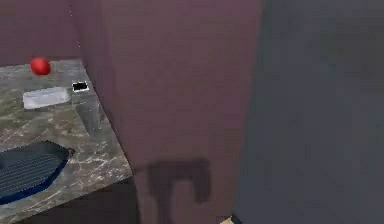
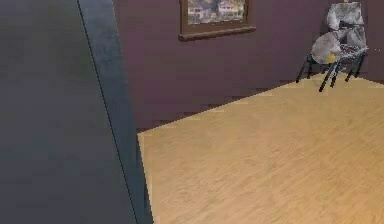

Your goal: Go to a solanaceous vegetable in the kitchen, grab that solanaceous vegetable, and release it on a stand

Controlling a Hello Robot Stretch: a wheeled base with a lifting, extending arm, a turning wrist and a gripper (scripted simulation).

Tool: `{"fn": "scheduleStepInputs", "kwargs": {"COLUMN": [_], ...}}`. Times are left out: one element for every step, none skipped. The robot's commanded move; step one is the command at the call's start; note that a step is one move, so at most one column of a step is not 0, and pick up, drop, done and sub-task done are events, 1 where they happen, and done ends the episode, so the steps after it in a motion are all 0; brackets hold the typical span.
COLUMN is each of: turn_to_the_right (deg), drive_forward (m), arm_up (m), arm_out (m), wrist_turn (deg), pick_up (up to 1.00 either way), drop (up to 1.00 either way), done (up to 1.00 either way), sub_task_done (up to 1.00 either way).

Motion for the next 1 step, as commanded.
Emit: {"fn": "scheduleStepInputs", "kwargs": {"turn_to_the_right": [0.0], "drive_forward": [0.4], "arm_up": [0.0], "arm_out": [0.0], "wrist_turn": [0.0], "pick_up": [0.0], "drop": [0.0], "done": [0.0], "sub_task_done": [0.0]}}
